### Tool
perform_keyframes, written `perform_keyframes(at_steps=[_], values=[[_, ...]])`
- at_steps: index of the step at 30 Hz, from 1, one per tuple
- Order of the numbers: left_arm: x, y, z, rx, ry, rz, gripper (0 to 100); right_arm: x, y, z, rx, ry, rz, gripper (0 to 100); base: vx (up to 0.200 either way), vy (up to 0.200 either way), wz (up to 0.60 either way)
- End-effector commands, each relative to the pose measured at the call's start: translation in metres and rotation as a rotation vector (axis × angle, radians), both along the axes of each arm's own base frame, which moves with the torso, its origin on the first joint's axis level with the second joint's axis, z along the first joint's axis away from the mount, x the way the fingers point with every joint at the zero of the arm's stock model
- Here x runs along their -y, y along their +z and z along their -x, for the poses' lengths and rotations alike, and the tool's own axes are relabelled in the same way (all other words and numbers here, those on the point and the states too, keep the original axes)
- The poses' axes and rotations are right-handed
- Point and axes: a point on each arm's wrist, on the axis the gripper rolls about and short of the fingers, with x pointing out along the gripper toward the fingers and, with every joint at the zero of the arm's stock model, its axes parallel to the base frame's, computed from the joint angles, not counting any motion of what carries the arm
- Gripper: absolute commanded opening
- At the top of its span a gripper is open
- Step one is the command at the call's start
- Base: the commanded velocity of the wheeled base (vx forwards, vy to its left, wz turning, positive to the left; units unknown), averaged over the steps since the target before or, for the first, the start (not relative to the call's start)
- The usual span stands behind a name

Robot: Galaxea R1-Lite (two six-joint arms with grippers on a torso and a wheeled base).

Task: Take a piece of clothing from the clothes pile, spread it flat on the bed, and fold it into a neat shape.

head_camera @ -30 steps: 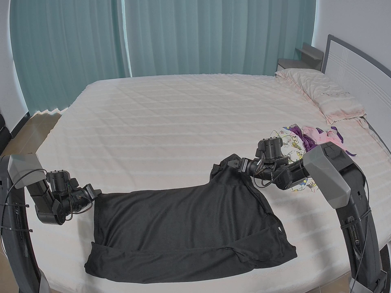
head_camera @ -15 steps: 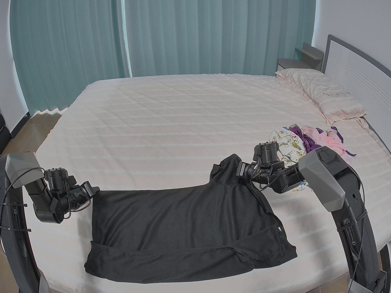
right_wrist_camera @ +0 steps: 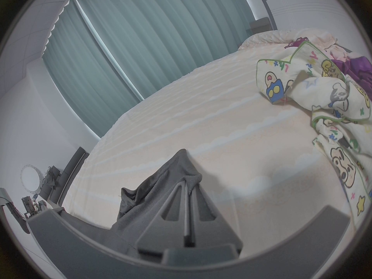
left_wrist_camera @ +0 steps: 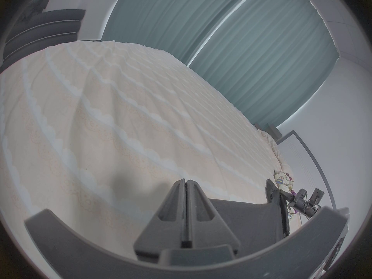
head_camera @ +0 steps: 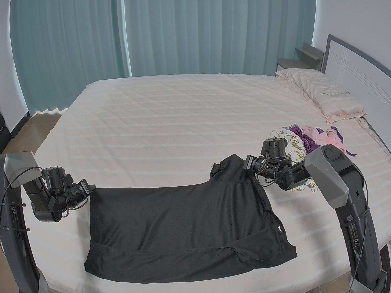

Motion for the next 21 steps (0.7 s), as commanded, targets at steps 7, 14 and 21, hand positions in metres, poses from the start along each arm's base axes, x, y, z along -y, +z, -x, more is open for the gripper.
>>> perform_keyframes(at_steps=[7, 14, 21], values=[[-0.003, 0.004, -0.003, 0.014, 0.020, 0.010, 0, 0.018, 0.012, 0.001, 0.024, -0.034, -0.015, 0, 0.000, 0.000, 0.00], [-0.007, 0.014, -0.001, 0.037, 0.035, 0.010, 0, 0.019, 0.017, 0.005, 0.073, -0.026, -0.025, 0, 0.000, 0.000, 0.00], [-0.008, 0.017, -0.001, 0.044, 0.035, 0.008, 0, 0.014, -0.005, 0.013, 0.085, 0.019, 0.060, 0, 0.000, 0.000, 0.00]])
